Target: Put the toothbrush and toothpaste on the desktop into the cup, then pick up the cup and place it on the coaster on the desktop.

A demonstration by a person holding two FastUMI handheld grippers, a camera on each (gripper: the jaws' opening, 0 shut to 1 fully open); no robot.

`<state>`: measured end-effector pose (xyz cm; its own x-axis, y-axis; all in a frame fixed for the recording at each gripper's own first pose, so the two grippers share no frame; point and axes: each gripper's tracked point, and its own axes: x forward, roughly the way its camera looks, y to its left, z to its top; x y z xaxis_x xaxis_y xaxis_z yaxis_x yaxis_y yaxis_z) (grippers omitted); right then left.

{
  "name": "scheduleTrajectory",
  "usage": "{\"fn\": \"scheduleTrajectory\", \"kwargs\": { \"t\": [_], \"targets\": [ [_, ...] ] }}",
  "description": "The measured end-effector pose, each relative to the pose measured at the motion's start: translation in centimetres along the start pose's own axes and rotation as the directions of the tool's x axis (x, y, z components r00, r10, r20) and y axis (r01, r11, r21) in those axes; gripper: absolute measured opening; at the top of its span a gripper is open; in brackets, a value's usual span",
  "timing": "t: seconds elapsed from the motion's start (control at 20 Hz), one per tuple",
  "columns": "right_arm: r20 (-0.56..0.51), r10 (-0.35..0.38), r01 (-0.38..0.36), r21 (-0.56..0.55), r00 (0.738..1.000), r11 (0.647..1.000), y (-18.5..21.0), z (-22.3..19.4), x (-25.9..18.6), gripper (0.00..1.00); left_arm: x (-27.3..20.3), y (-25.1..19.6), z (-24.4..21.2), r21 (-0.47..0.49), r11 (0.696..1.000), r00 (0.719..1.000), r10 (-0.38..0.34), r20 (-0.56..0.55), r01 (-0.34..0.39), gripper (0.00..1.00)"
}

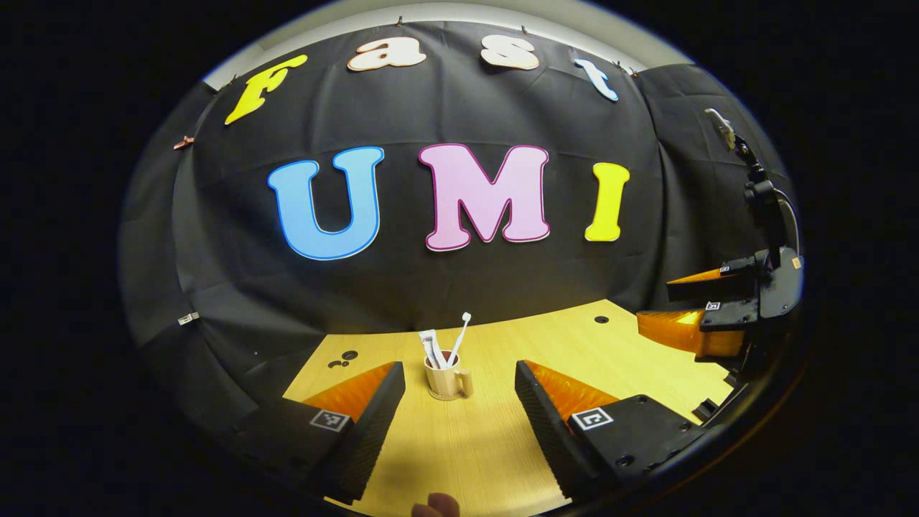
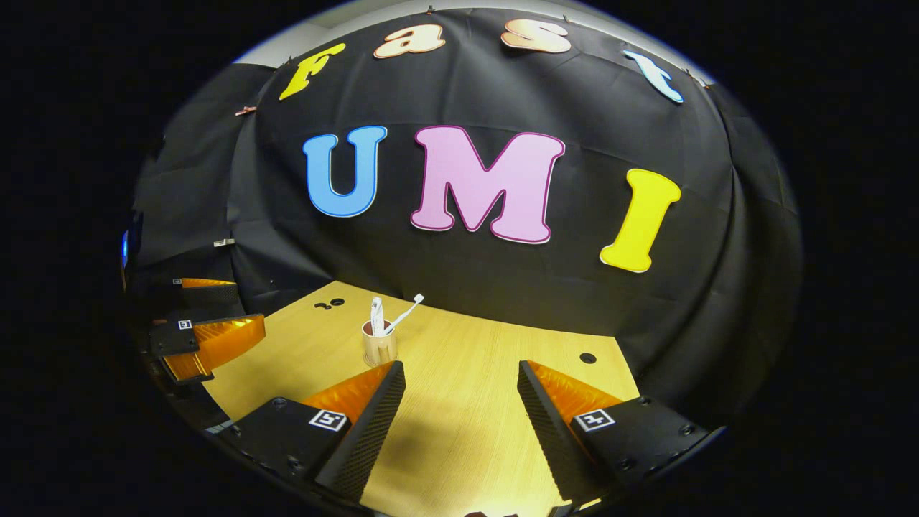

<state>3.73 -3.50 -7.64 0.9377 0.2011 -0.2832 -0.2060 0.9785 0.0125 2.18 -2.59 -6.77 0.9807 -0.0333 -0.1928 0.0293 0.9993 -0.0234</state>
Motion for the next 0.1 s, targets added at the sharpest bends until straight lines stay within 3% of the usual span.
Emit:
{"fn": "scheduleTrajectory", "kwargs": {
  "t": [0.1],
  "targets": [
    [0.001,-0.002,0.002,-0.002,1.000,1.000,-0.09,-0.03,-0.17,0.98,-0.04,-0.16,-0.09,0.004,1.000,1.000,0.000,-0.001,0.000,0.96]
  ]
}}
